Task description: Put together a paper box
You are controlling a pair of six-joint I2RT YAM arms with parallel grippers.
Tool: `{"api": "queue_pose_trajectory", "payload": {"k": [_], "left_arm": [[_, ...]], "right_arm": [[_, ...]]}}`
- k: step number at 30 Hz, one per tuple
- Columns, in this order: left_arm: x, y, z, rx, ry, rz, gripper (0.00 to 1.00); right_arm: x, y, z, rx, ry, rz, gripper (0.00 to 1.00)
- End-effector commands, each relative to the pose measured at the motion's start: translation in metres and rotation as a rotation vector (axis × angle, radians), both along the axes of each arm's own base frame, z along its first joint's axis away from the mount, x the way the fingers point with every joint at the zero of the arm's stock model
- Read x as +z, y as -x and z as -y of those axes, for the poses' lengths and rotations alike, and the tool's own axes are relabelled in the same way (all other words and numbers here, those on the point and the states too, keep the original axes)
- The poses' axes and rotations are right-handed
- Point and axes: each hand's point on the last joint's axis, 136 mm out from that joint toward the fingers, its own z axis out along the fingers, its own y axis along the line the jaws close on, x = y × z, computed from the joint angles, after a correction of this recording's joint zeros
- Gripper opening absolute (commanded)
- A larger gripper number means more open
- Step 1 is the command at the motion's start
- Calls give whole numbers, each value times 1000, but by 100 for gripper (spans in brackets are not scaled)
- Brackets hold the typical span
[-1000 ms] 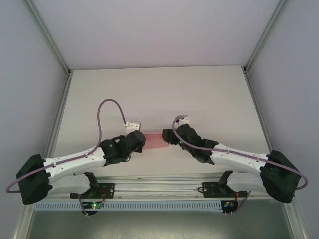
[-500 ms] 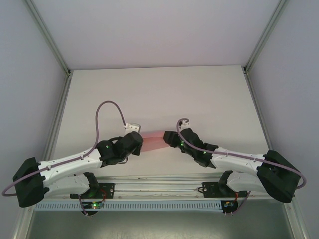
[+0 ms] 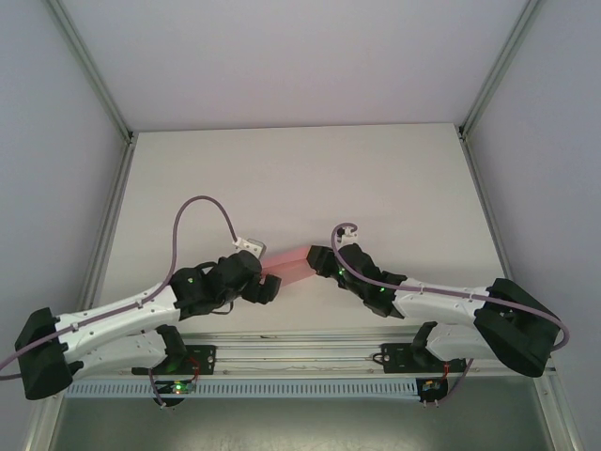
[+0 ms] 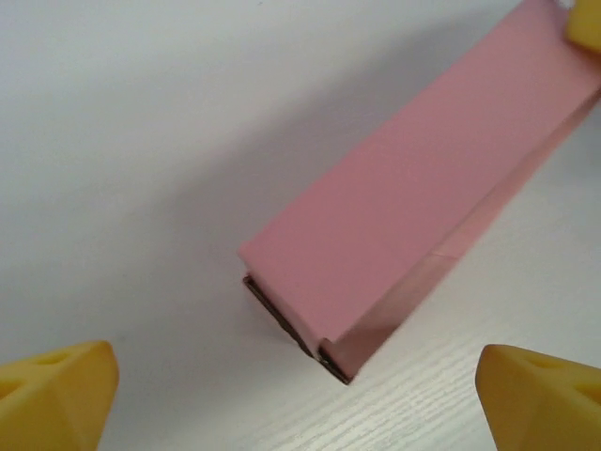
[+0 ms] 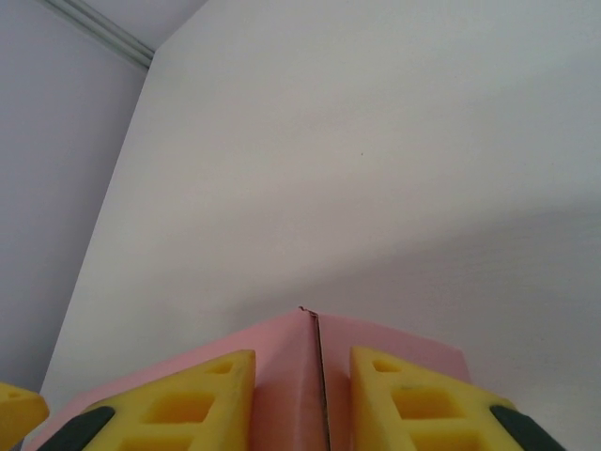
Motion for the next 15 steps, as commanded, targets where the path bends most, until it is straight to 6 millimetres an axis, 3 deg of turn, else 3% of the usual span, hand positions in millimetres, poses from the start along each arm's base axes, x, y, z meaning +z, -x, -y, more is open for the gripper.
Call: {"api": "queue_pose_trajectory", "payload": {"k": [1, 10, 15], "left_arm": [[-1, 12, -2, -24, 24, -22, 100], [15, -12, -25, 367, 264, -70, 100], [12, -27, -20, 412, 490, -114, 100]], "right_arm": [[-100, 50, 49, 30, 313, -262, 28], [-105, 54, 53, 35, 344, -254, 23], [-107, 53, 52, 39, 350, -249, 18]]}}
